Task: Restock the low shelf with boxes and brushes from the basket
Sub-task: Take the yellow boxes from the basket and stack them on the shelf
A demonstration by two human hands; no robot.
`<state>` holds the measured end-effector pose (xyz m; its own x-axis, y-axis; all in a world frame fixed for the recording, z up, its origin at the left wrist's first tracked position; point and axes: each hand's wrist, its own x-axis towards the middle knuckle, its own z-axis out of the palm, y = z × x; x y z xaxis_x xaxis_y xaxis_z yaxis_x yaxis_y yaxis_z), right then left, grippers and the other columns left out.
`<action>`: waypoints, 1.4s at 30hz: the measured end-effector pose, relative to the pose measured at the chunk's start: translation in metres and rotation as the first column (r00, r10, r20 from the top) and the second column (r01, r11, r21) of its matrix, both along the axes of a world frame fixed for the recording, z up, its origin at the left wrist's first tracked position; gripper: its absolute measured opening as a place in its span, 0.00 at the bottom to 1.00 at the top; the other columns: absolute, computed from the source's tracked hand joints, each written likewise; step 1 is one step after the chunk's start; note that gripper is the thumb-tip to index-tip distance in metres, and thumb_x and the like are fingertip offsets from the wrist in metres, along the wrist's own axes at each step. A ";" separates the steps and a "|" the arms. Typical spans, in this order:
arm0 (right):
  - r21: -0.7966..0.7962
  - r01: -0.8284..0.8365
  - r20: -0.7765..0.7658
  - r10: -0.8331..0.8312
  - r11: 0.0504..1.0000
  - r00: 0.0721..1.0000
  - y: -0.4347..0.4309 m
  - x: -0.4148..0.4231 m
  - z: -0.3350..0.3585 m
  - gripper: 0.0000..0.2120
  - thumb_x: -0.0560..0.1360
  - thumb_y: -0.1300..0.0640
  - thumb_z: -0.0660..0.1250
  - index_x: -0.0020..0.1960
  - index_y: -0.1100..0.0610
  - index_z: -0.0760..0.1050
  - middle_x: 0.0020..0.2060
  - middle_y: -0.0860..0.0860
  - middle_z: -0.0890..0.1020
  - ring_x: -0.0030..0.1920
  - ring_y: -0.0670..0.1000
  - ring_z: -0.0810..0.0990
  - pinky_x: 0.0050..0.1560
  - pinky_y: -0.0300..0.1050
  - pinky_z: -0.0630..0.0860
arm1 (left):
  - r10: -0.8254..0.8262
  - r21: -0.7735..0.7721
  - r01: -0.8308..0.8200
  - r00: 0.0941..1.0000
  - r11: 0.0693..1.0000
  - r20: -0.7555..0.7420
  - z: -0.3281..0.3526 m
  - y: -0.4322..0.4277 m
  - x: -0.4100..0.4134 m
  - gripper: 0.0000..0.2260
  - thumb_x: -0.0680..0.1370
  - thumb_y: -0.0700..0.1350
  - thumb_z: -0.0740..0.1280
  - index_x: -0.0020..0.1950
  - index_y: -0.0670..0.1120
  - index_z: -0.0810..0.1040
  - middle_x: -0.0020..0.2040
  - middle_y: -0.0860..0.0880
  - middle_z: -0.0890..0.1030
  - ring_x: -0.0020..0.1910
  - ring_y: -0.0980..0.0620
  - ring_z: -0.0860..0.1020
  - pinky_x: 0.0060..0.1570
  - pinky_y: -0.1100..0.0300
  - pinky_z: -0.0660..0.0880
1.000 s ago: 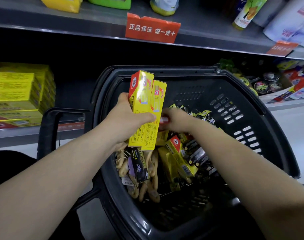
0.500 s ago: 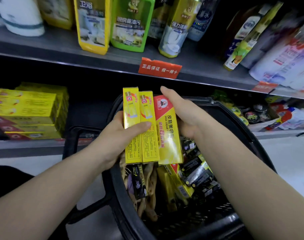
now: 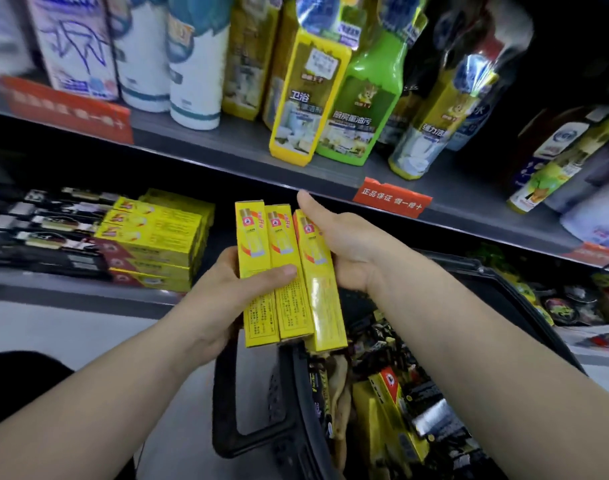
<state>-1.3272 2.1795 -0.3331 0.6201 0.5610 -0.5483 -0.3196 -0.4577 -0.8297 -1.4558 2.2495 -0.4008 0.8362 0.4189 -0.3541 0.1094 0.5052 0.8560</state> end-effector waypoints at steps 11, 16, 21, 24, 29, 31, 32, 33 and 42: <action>0.014 -0.420 0.034 0.419 0.907 0.907 0.068 -0.023 -0.029 0.30 0.71 0.58 0.72 0.69 0.54 0.64 0.54 0.56 0.81 0.51 0.57 0.82 0.49 0.56 0.80 | 0.433 -0.172 -0.429 0.901 0.887 -0.019 -0.021 0.066 -0.016 0.25 0.62 0.44 0.75 0.58 0.48 0.78 0.48 0.46 0.85 0.46 0.43 0.83 0.45 0.40 0.79; 0.019 -0.501 0.016 0.501 0.865 0.865 0.072 -0.019 -0.050 0.25 0.71 0.70 0.67 0.65 0.53 0.69 0.50 0.55 0.80 0.42 0.50 0.82 0.32 0.42 0.78 | 0.451 -0.173 -0.453 0.891 0.875 -0.053 -0.045 0.086 -0.020 0.27 0.63 0.44 0.76 0.61 0.47 0.76 0.52 0.45 0.84 0.50 0.43 0.82 0.51 0.41 0.78; -0.298 -0.381 0.412 0.478 0.875 0.776 0.101 -0.008 -0.066 0.03 0.74 0.57 0.65 0.46 0.55 0.71 0.36 0.54 0.78 0.30 0.50 0.76 0.26 0.40 0.72 | 0.549 -0.162 -0.564 0.826 0.810 -0.128 -0.072 0.114 -0.034 0.28 0.67 0.43 0.76 0.65 0.46 0.71 0.54 0.46 0.82 0.49 0.46 0.82 0.45 0.50 0.80; -0.463 -0.327 0.677 0.566 0.824 0.470 0.122 0.004 -0.081 0.12 0.76 0.54 0.64 0.59 0.54 0.70 0.46 0.54 0.80 0.43 0.54 0.80 0.39 0.44 0.74 | 0.624 -0.099 -0.636 0.770 0.765 -0.132 -0.083 0.133 -0.041 0.29 0.67 0.42 0.76 0.65 0.45 0.69 0.54 0.47 0.81 0.48 0.49 0.82 0.39 0.55 0.78; -0.584 -0.233 0.745 0.628 0.777 0.224 0.174 0.028 -0.111 0.22 0.80 0.54 0.59 0.71 0.58 0.62 0.62 0.61 0.74 0.62 0.61 0.73 0.59 0.49 0.68 | 0.641 -0.080 -0.653 0.756 0.754 -0.132 -0.100 0.154 -0.041 0.28 0.67 0.44 0.76 0.64 0.47 0.68 0.52 0.50 0.81 0.49 0.50 0.81 0.42 0.53 0.78; -0.629 -0.231 0.686 0.670 0.742 0.284 0.198 0.038 -0.121 0.23 0.80 0.52 0.57 0.73 0.57 0.59 0.65 0.59 0.73 0.63 0.59 0.73 0.59 0.47 0.68 | 0.638 -0.079 -0.652 0.756 0.754 -0.144 -0.106 0.159 -0.037 0.27 0.68 0.44 0.76 0.62 0.49 0.68 0.51 0.51 0.81 0.47 0.49 0.81 0.43 0.47 0.79; -0.621 -0.259 0.666 0.673 0.739 0.322 0.208 0.042 -0.127 0.23 0.81 0.51 0.57 0.73 0.56 0.59 0.66 0.58 0.72 0.64 0.58 0.72 0.59 0.46 0.68 | 0.636 -0.078 -0.651 0.757 0.755 -0.150 -0.108 0.160 -0.036 0.26 0.69 0.45 0.76 0.62 0.50 0.68 0.50 0.51 0.81 0.47 0.49 0.81 0.44 0.44 0.80; -0.603 -0.294 0.657 0.671 0.741 0.344 0.217 0.044 -0.133 0.22 0.80 0.52 0.57 0.73 0.55 0.59 0.67 0.57 0.71 0.64 0.57 0.72 0.59 0.44 0.68 | 0.634 -0.085 -0.649 0.759 0.756 -0.152 -0.110 0.162 -0.034 0.26 0.69 0.45 0.76 0.62 0.50 0.68 0.50 0.51 0.81 0.46 0.49 0.81 0.43 0.44 0.80; -0.620 -0.433 0.500 0.755 0.655 0.425 0.249 0.041 -0.177 0.22 0.81 0.50 0.55 0.74 0.47 0.59 0.69 0.61 0.64 0.66 0.59 0.70 0.65 0.51 0.69 | 0.626 -0.176 -0.639 0.769 0.749 -0.128 -0.117 0.171 -0.021 0.28 0.69 0.43 0.75 0.65 0.49 0.66 0.54 0.50 0.80 0.49 0.50 0.81 0.35 0.57 0.78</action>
<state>-1.2864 2.4289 -0.5101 0.4567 0.8092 -0.3696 0.7217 -0.5800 -0.3779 -1.4771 2.4208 -0.5179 0.3804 0.7606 -0.5261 -0.2512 0.6325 0.7327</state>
